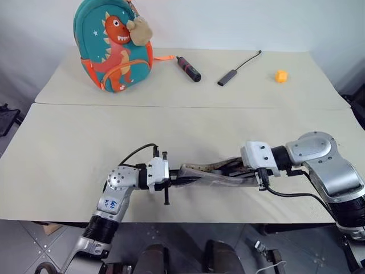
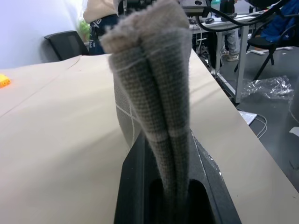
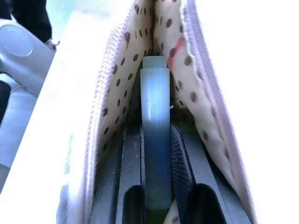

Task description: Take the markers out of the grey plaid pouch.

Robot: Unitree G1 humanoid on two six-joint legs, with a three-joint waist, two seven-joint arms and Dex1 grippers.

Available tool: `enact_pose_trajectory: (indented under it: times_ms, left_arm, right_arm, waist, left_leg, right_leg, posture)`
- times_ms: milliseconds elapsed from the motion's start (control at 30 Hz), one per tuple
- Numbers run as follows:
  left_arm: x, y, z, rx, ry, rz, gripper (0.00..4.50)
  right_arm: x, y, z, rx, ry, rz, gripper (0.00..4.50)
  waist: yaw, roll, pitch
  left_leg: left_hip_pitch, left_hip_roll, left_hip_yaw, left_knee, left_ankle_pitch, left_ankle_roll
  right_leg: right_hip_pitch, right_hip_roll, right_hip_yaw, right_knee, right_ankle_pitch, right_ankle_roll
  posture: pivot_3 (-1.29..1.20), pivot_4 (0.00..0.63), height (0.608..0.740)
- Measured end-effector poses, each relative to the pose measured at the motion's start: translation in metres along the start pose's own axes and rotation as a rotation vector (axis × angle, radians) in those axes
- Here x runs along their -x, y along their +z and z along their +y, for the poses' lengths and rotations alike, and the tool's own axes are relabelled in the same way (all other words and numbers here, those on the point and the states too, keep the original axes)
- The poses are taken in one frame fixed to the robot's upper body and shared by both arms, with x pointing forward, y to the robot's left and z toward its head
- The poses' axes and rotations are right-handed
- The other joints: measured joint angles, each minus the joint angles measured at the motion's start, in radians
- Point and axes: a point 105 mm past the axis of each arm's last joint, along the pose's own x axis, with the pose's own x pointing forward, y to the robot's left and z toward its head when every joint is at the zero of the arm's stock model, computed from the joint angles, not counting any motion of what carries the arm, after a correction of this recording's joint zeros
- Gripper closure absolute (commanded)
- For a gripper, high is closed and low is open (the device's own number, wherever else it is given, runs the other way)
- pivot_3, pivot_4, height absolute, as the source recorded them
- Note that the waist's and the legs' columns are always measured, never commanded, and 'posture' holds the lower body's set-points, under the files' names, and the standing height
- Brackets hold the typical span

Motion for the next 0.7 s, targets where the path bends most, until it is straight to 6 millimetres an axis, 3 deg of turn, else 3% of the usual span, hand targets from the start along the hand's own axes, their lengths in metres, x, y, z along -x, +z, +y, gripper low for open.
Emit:
enact_pose_trajectory:
  times_ms: [267, 533, 633, 700]
  left_arm:
    - [0.002, -0.001, -0.001, 0.007, 0.014, 0.008, 4.50]
    - [0.005, 0.000, -0.001, 0.011, 0.005, 0.025, 4.50]
    - [0.006, 0.001, -0.001, 0.015, -0.004, 0.024, 4.50]
    - [0.007, 0.001, -0.001, 0.016, -0.005, 0.023, 4.50]
  right_arm:
    - [0.012, 0.009, -0.003, -0.114, -0.075, -0.250, 4.12]
    - [0.009, 0.065, 0.013, -0.117, 0.001, -0.449, 4.12]
    - [0.024, 0.082, 0.000, -0.161, -0.085, -0.529, 4.12]
    - [0.042, 0.083, -0.013, -0.192, -0.183, -0.536, 4.12]
  waist:
    - [0.001, 0.001, 0.000]
    - [0.003, 0.001, 0.001]
    - [0.006, 0.001, 0.001]
    - [0.013, 0.001, 0.001]
  left_leg:
    - [0.000, 0.000, 0.000, 0.000, 0.000, 0.000]
    - [0.000, 0.001, -0.001, 0.000, 0.000, 0.000]
    - [0.000, 0.001, -0.001, 0.000, 0.000, 0.000]
    - [0.000, 0.001, -0.001, 0.000, -0.001, 0.000]
  right_leg:
    - [0.000, 0.000, 0.000, 0.000, 0.000, 0.000]
    - [0.000, 0.000, 0.000, 0.000, 0.000, 0.000]
    - [0.000, 0.000, 0.000, 0.000, 0.000, 0.000]
    - [0.000, -0.001, 0.000, 0.000, 0.000, 0.000]
  posture:
    - [0.00, 0.150, 0.740]
    - [0.00, 0.150, 0.740]
    - [0.00, 0.150, 0.740]
    - [0.00, 0.150, 0.740]
